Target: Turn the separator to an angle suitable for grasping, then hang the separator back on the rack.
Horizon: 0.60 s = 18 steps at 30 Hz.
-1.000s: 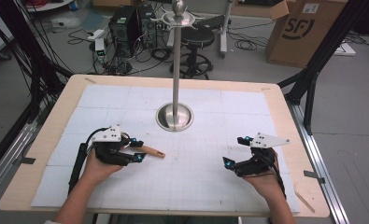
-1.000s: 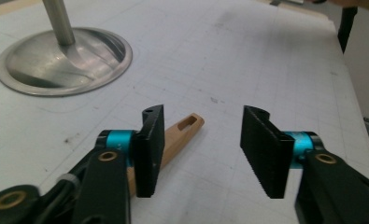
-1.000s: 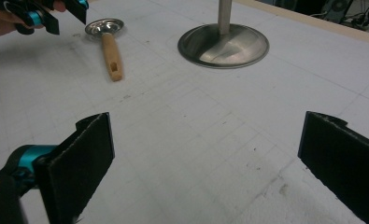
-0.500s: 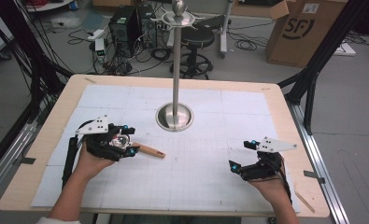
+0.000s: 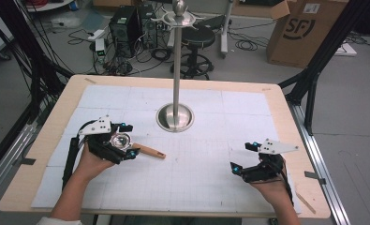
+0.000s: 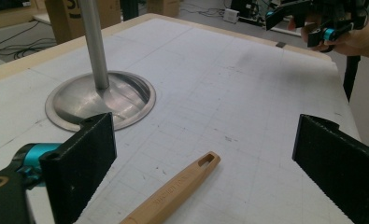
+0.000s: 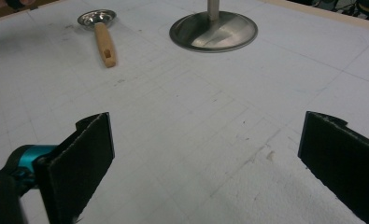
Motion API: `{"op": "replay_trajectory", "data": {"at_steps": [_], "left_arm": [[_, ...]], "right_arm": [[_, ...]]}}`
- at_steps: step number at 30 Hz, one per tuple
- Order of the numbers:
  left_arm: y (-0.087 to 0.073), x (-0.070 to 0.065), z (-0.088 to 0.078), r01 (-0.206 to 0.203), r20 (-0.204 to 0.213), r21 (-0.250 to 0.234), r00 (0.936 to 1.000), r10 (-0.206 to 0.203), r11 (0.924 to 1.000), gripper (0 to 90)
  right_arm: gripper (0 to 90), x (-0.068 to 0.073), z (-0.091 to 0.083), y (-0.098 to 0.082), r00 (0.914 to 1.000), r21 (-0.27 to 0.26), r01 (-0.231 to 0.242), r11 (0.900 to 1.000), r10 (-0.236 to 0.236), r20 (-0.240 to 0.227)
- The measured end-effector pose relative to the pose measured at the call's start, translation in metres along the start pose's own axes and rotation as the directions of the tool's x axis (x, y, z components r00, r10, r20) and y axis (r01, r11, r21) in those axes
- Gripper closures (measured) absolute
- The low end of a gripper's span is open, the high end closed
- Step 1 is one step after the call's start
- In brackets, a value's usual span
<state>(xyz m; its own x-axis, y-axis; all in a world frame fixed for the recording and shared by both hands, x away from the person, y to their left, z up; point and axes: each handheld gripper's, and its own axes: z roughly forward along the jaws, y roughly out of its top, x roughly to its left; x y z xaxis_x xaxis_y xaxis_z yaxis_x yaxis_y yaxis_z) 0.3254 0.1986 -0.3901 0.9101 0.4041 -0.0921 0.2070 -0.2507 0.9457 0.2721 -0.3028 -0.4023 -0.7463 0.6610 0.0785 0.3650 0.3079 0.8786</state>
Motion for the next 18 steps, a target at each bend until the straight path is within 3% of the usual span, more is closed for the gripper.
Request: {"op": "replay_trajectory", "data": {"at_steps": [11, 18], "left_arm": [[-0.0021, -0.0026, -0.0006, -0.013, -0.003, 0.035, 0.9999, 0.013, 0.9993, 6.8], [-0.0011, -0.0009, -0.0039, -0.029, -0.009, 0.024, 0.9995, 0.029, 0.9993, 6.8]], "right_arm": [[2.1, 0.0006, 0.0065, 0.0023, 0.9999, 0.009, 0.003, 1.000, -0.003, -0.012], [2.1, 0.0018, 0.0085, 0.0032, 0.9998, 0.014, 0.012, 1.000, -0.011, -0.013]]}}
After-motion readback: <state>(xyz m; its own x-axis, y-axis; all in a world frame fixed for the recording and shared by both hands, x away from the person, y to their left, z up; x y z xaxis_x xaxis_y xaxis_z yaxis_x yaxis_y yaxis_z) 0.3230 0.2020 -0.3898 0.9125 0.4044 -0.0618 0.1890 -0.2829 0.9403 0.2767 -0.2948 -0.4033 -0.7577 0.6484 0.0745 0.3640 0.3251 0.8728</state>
